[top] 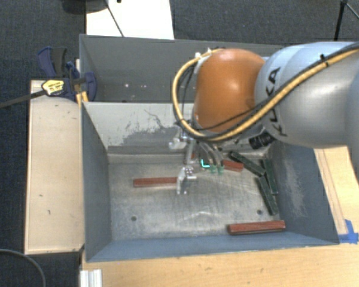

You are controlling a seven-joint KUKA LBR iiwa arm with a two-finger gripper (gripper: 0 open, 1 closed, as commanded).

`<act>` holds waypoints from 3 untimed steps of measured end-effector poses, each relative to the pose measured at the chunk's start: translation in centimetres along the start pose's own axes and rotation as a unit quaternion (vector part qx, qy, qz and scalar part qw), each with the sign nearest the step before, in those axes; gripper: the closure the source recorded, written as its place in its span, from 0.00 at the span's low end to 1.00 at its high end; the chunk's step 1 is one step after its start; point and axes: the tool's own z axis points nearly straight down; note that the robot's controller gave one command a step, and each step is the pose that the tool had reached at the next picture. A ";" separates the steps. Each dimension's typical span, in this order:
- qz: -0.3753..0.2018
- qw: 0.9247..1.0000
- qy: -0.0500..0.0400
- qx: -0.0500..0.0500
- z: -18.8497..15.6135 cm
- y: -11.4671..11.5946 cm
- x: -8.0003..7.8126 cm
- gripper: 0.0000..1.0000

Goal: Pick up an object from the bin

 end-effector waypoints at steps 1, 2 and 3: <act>0.002 1.000 -0.004 -0.001 -0.4 -0.1 -0.2 0.00; -0.020 1.000 -0.005 -0.001 11.6 -1.7 -1.8 1.00; -0.019 1.000 -0.005 -0.001 11.6 -1.7 -1.8 1.00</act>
Offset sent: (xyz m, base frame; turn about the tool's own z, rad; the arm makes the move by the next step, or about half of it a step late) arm 0.0149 -0.0181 -0.1202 -0.0440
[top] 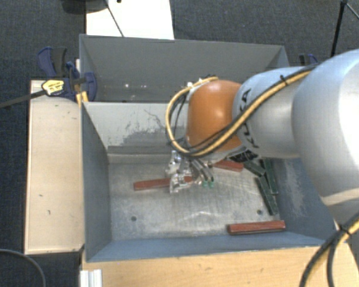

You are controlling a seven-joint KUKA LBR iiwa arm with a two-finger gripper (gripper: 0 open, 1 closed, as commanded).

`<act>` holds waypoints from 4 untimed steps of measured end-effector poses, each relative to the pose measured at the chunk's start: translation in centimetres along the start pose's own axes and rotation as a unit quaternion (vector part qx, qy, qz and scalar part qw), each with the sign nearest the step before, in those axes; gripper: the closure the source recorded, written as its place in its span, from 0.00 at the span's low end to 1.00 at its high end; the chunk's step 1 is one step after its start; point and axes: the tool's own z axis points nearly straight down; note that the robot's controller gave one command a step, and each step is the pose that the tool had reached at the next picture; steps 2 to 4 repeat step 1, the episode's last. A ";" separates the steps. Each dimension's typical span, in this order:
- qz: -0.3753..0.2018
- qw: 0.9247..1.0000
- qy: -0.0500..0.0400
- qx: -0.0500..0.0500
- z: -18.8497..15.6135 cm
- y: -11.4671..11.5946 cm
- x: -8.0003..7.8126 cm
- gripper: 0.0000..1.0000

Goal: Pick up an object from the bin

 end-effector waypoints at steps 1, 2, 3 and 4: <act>-0.052 0.999 0.002 0.001 -19.7 1.5 -0.5 1.00; -0.052 0.999 0.002 0.001 -19.7 1.5 -0.5 1.00; -0.052 0.999 0.002 0.001 -19.7 1.5 -0.5 1.00; -0.052 0.999 0.002 0.001 -19.7 1.5 -0.5 1.00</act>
Offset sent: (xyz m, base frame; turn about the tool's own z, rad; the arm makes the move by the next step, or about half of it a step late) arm 0.0000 0.0000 0.0000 0.0000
